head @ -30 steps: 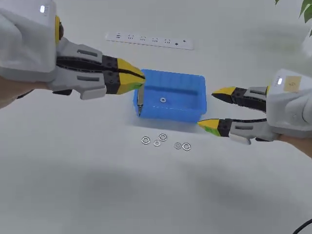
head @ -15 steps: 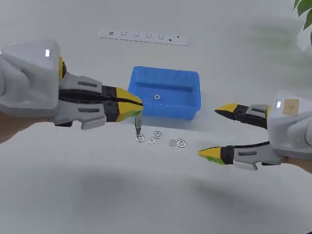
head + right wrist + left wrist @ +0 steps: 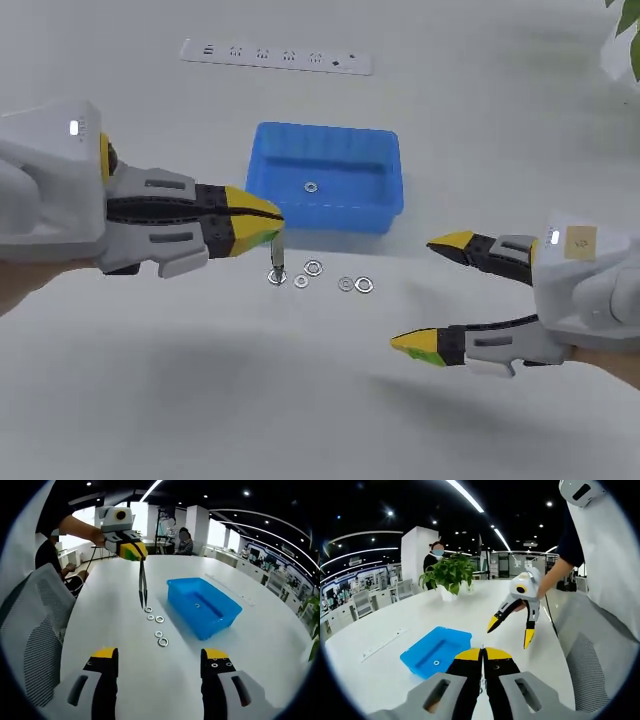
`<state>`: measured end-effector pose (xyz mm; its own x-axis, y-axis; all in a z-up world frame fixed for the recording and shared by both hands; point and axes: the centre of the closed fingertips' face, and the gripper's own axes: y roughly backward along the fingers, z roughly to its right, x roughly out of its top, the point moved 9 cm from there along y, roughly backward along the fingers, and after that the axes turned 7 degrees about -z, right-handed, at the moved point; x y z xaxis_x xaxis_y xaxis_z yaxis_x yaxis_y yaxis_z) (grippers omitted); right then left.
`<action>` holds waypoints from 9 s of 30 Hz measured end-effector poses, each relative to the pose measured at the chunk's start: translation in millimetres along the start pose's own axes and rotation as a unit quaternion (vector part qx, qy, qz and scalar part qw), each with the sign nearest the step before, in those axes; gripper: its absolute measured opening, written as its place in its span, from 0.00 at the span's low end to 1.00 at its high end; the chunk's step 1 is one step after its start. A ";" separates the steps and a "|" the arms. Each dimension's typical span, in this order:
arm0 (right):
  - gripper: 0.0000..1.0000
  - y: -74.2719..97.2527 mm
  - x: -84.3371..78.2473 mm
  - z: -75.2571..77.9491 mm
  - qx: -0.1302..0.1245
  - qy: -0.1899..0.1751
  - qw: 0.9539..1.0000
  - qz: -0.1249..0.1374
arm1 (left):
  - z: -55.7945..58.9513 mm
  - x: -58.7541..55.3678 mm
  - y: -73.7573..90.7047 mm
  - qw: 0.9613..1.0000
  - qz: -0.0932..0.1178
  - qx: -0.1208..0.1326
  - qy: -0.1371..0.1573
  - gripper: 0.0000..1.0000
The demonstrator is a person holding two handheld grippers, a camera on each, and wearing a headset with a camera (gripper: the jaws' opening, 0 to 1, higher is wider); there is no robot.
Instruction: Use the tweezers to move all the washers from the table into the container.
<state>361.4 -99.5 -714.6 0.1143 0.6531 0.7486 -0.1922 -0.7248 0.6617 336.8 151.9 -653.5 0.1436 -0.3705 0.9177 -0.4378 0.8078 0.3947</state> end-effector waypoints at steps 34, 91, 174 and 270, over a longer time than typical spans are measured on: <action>0.52 -67.8 60.8 -10.1 0.105 0.030 0.994 0.032 | -10.3 -7.0 -2.9 0.997 -0.031 -0.065 0.008 0.05; 0.09 -100.1 88.4 -21.9 0.121 0.117 0.986 0.014 | 8.7 -14.2 8.2 0.998 -0.043 -0.008 0.043 0.24; 0.10 -113.6 95.8 90.8 0.068 0.093 0.993 -0.015 | 36.7 -18.3 65.2 0.975 0.084 0.163 0.124 0.99; 0.13 -80.2 117.1 84.6 0.070 0.132 0.989 0.017 | -85.6 42.0 -47.9 0.997 0.071 -0.001 -0.010 0.04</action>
<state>472.6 16.6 -676.4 -0.1521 0.6494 0.7451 -0.0532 -0.7582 0.6499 439.8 136.9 -629.9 0.0635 -0.2619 0.9630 -0.4512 0.8532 0.2617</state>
